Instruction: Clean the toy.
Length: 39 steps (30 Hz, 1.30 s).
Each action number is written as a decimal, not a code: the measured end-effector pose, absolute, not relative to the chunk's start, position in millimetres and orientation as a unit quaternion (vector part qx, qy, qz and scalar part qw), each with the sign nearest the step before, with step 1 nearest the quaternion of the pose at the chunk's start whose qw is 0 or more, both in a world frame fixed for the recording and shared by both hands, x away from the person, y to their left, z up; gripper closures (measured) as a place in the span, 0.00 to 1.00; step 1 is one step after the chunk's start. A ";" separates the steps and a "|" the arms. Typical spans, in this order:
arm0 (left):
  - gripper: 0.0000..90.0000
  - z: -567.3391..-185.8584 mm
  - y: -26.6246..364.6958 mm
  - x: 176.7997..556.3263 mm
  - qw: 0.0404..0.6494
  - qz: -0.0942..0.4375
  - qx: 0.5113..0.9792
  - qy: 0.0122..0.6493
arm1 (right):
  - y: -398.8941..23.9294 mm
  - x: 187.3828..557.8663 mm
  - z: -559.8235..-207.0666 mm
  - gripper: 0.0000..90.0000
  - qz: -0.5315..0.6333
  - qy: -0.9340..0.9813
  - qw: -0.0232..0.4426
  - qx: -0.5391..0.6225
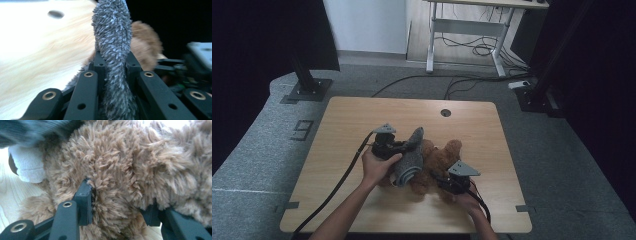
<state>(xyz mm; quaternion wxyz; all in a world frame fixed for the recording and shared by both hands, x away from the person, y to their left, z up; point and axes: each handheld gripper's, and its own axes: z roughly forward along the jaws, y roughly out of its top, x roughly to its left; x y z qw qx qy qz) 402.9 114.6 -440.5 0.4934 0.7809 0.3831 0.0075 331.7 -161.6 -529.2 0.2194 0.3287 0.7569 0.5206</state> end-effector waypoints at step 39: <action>0.86 -426.8 163.6 381.9 0.479 0.081 0.788 0.379 | -158.5 320.9 -532.6 0.59 0.506 0.766 0.232 0.323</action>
